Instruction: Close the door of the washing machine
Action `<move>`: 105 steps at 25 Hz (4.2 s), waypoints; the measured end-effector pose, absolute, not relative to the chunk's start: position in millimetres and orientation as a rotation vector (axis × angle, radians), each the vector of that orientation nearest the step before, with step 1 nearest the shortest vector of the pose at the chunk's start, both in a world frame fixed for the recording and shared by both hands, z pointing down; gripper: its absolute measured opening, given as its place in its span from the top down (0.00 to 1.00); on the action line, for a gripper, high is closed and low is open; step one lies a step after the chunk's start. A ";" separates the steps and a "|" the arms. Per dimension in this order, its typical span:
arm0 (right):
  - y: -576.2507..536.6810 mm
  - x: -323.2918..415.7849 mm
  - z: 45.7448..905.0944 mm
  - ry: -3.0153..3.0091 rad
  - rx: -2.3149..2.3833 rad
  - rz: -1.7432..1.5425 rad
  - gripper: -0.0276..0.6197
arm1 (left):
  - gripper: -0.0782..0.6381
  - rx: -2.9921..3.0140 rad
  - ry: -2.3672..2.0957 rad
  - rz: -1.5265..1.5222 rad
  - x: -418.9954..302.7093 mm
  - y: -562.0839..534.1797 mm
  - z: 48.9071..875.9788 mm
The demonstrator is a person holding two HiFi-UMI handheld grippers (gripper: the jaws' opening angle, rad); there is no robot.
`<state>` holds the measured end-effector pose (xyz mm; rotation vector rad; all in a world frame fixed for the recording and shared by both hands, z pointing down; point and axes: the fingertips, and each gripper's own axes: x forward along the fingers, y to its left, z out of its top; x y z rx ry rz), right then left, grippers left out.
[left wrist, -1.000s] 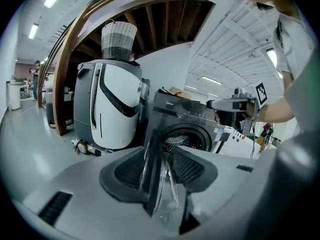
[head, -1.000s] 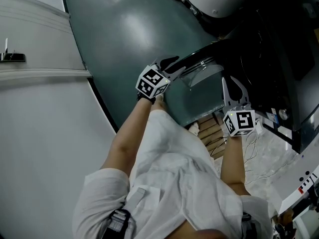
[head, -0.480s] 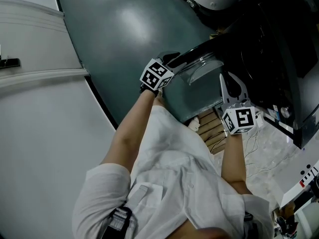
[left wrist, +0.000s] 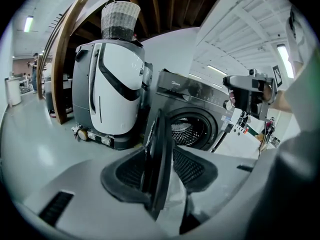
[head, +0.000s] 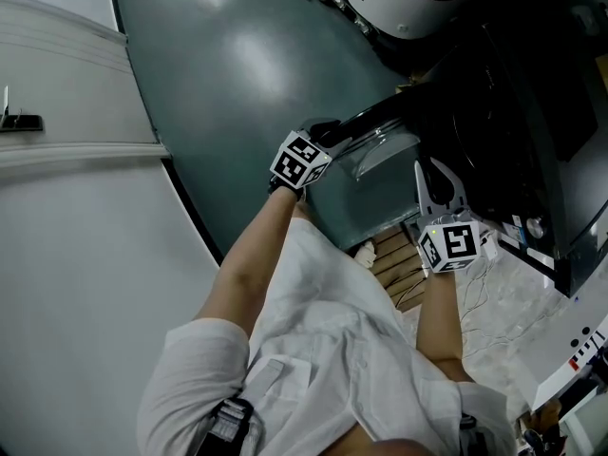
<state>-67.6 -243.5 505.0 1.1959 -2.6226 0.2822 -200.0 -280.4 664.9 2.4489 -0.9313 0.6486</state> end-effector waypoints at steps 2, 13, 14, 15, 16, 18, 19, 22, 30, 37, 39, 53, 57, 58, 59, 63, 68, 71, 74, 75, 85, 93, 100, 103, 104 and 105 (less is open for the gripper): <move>-240.7 -64.0 504.4 -2.623 1.195 0.277 0.90 | 0.64 2.440 -0.947 0.647 -198.4 -279.5 665.2; -220.1 -43.0 493.9 -2.622 1.215 0.255 0.90 | 0.64 2.432 -0.897 0.650 -169.9 -245.9 663.1; -217.5 -38.7 492.8 -2.621 1.222 0.254 0.90 | 0.64 2.432 -0.889 0.651 -165.1 -242.5 663.1; -214.5 -33.8 491.7 -2.618 1.231 0.255 0.90 | 0.64 2.431 -0.880 0.650 -159.9 -239.0 663.0; -211.3 -28.7 490.7 -2.614 1.240 0.256 0.90 | 0.64 2.429 -0.870 0.649 -154.8 -235.3 663.0; -204.9 -19.4 488.8 -2.607 1.259 0.258 0.90 | 0.64 2.426 -0.855 0.649 -146.2 -227.8 662.9; -202.2 -14.8 487.7 -2.604 1.269 0.257 0.90 | 0.64 2.426 -0.851 0.650 -142.2 -224.7 662.8; -194.0 1.5 485.4 -2.593 1.305 0.257 0.90 | 0.65 2.431 -0.835 0.656 -127.8 -215.9 662.7; -173.1 46.7 484.9 -2.552 1.389 0.267 0.90 | 0.67 2.439 -0.772 0.657 -81.9 -193.8 664.6; -155.2 85.3 486.7 -2.523 1.459 0.289 0.90 | 0.67 2.455 -0.710 0.680 -37.8 -180.6 666.4; -150.4 98.8 487.8 -2.508 1.487 0.296 0.90 | 0.67 2.462 -0.690 0.686 -24.5 -176.5 666.7; -117.7 182.5 488.5 -2.404 1.669 0.321 0.90 | 0.66 2.532 -0.545 0.729 66.5 -167.4 667.4; -107.7 202.7 494.0 -2.372 1.704 0.335 0.90 | 0.66 2.552 -0.527 0.731 90.6 -168.2 667.9; -106.0 207.0 494.8 -2.367 1.710 0.336 0.90 | 0.66 2.557 -0.524 0.733 96.2 -169.1 668.0; -104.5 211.0 495.5 -2.362 1.716 0.338 0.90 | 0.66 2.562 -0.520 0.733 101.8 -170.0 668.0; -99.6 226.1 498.3 -2.345 1.739 0.347 0.90 | 0.66 2.584 -0.504 0.740 124.1 -173.6 668.9; -95.2 243.8 504.0 -2.324 1.766 0.361 0.90 | 0.66 2.612 -0.497 0.755 152.1 -181.1 669.7; -93.6 252.1 507.6 -2.315 1.777 0.373 0.90 | 0.67 2.620 -0.502 0.749 169.8 -187.5 669.6; -92.8 260.6 511.0 -2.303 1.792 0.384 0.90 | 0.67 2.624 -0.516 0.743 187.6 -195.8 669.5; -92.6 263.9 512.0 -2.300 1.798 0.388 0.90 | 0.67 2.627 -0.522 0.743 193.7 -198.6 669.6; -87.0 300.8 521.8 -2.246 1.871 0.428 0.90 | 0.75 2.598 -0.651 0.755 236.8 -230.4 673.5; -91.6 318.9 531.3 -2.241 1.886 0.460 0.90 | 0.76 2.542 -0.804 0.735 238.5 -235.4 673.8; -99.2 328.4 535.3 -2.253 1.876 0.458 0.90 | 0.76 2.524 -0.918 0.723 241.1 -236.1 673.8; -100.8 327.9 537.9 -2.255 1.864 0.459 0.90 | 0.76 2.516 -0.942 0.724 242.4 -237.7 673.9; -101.0 326.9 538.4 -2.256 1.860 0.459 0.90 | 0.76 2.505 -0.945 0.730 243.2 -238.7 674.3; -101.1 325.6 538.3 -2.257 1.857 0.459 0.90 | 0.76 2.496 -0.945 0.737 243.7 -239.4 674.7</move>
